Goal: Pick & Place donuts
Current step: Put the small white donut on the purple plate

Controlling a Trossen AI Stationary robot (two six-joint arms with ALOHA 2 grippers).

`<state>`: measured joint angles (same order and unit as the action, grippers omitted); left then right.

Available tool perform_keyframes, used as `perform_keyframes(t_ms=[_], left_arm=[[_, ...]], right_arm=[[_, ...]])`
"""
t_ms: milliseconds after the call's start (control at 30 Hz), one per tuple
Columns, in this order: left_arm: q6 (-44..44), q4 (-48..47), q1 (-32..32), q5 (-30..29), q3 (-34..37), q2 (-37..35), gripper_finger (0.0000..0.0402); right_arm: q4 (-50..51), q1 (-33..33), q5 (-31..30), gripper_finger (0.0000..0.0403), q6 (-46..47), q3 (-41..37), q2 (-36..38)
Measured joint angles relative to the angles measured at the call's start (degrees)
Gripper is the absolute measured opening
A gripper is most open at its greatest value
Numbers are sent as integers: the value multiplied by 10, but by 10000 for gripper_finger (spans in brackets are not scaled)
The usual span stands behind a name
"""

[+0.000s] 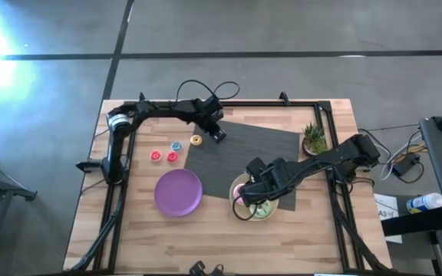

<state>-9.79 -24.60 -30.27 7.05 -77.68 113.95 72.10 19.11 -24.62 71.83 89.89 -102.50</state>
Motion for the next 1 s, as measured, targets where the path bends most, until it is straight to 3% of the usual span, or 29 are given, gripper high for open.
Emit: perform_keyframes(t_ms=[300,533,700,833,900,1000], left_arm=[[5,-53,10,32,3,-29,1],[27,-145,51,52,49,-156,1],[5,-213,121,71,140,-291,0],[-74,-212,193,65,253,-387,0],[-125,-201,231,37,307,-428,0],[-176,-177,276,-54,372,-479,0]], right_arm=[[-1,1,0,241,-2,-3,1],[-3,1,-9,227,-15,-5,7],[-7,1,-9,223,-19,-5,9],[-20,1,-10,223,-20,-6,8],[-36,1,-10,224,-27,-8,8],[-59,0,-10,224,-42,-9,8]])
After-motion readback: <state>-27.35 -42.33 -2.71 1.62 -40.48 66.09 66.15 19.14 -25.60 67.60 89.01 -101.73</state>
